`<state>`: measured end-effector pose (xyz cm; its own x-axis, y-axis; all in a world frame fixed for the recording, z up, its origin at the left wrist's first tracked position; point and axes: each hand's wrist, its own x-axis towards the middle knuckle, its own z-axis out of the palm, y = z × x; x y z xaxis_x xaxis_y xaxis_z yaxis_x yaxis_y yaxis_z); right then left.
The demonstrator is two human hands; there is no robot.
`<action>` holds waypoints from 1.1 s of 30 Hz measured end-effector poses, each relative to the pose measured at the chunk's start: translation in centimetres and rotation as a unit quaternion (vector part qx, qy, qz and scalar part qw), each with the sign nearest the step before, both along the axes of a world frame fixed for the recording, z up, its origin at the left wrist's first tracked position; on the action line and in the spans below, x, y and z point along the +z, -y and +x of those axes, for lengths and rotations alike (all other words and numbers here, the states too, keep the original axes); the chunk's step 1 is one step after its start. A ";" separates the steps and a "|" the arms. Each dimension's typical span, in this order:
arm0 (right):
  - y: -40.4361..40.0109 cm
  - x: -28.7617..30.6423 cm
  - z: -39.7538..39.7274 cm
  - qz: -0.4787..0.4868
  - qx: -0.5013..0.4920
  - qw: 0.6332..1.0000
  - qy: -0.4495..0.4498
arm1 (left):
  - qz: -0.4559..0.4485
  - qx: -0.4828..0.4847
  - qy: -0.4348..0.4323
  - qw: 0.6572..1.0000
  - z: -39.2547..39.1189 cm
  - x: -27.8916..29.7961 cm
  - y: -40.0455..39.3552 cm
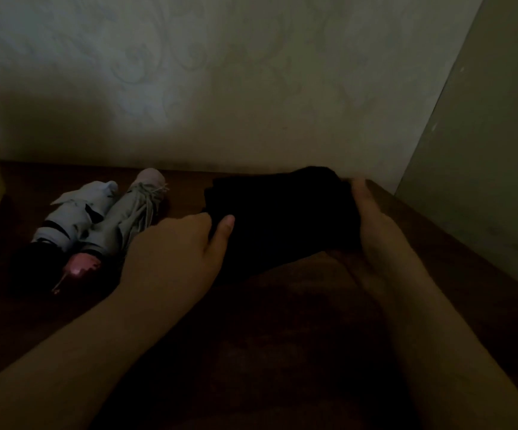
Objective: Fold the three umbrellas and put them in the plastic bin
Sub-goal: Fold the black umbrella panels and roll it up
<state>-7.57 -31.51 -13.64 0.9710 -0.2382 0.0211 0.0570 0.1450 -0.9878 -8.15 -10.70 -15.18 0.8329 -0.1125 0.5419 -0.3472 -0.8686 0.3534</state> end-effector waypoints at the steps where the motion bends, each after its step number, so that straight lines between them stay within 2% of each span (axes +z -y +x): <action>1: 0.2 0.3 -0.4 0.022 0.049 0.998 0.022 | -0.020 0.003 -0.008 1.000 0.2 0.1 -0.2; 3: 0.9 0.5 -0.8 -0.012 0.102 0.993 0.058 | -0.057 -0.003 -0.018 0.998 0.4 0.3 -0.7; 6: 0.9 0.0 -0.7 -0.146 0.064 0.987 0.039 | -0.049 -0.016 -0.015 0.999 0.5 0.3 -1.0; 9: 0.6 -0.5 -0.4 -0.074 0.013 0.997 0.021 | -0.007 -0.012 -0.008 1.000 0.1 0.1 -0.5; 11: 0.5 -0.5 -0.2 -0.032 -0.014 0.999 0.002 | 0.032 -0.030 0.028 0.999 0.0 -0.2 -0.2; 14: 0.6 -0.7 0.2 -0.022 -0.054 0.998 -0.028 | 0.084 -0.056 0.101 0.990 0.0 -0.4 -0.2; 17: 0.6 -0.7 0.2 -0.010 -0.083 0.996 -0.001 | 0.083 -0.074 0.128 0.986 0.3 -1.2 -0.2; 19: 0.4 -0.6 0.0 0.005 -0.104 0.993 0.047 | 0.045 -0.079 0.067 0.994 0.6 -1.2 -0.1; 21: 0.3 -0.4 -0.2 0.023 -0.120 0.988 0.089 | -0.035 -0.080 -0.120 0.989 0.6 -0.3 -0.4; 23: 0.1 -0.2 -0.5 0.035 -0.124 0.984 0.121 | -0.110 -0.119 -0.281 0.946 0.7 0.7 -1.1; 26: -0.2 0.1 -1.0 0.035 -0.114 0.980 0.161 | -0.168 -0.139 -0.400 0.890 0.5 1.4 -1.9; 29: -0.5 0.2 -1.3 0.043 -0.099 0.976 0.188 | -0.204 -0.147 -0.439 0.863 0.1 1.8 -2.3; 33: -0.2 0.4 -1.3 0.063 -0.095 0.974 0.197 | -0.176 -0.194 -0.349 0.900 0.2 1.3 -1.9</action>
